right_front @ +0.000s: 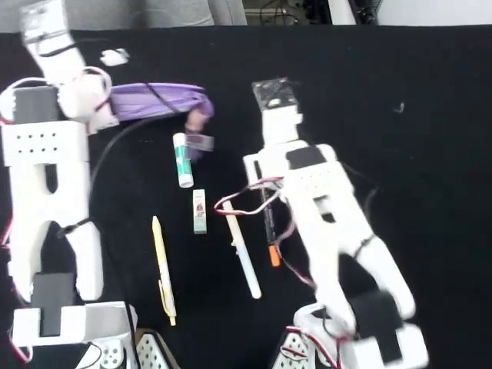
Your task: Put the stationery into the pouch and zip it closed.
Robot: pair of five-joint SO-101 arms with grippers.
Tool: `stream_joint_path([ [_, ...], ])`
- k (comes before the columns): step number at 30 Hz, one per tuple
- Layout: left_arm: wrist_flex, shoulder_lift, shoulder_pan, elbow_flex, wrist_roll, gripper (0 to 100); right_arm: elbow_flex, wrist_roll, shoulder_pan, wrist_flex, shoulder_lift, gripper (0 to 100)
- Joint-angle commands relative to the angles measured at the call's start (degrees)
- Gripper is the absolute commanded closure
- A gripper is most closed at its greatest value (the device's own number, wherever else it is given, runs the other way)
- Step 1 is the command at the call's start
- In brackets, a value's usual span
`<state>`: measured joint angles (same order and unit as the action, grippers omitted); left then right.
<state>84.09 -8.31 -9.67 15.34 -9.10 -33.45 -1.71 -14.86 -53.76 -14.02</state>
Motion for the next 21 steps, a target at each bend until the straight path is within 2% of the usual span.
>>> stream_joint_path([
  [1, 3.5, -0.4, 5.8, 5.5, -1.0, 97, -1.2, 0.4, 4.5, 0.2, -13.4, 98.8],
  [4, 4.0, -0.4, 7.2, 5.6, -1.0, 97, -1.8, 0.4, 6.2, 0.3, -21.8, 98.8],
  [10, 4.0, -0.6, 10.3, 5.7, -1.1, 97, -3.4, 0.4, 5.9, 7.0, -35.9, 98.8],
  [21, 4.0, -0.3, 17.1, 4.2, -1.1, 97, -4.5, 0.4, 5.3, 9.7, -49.4, 98.8],
])
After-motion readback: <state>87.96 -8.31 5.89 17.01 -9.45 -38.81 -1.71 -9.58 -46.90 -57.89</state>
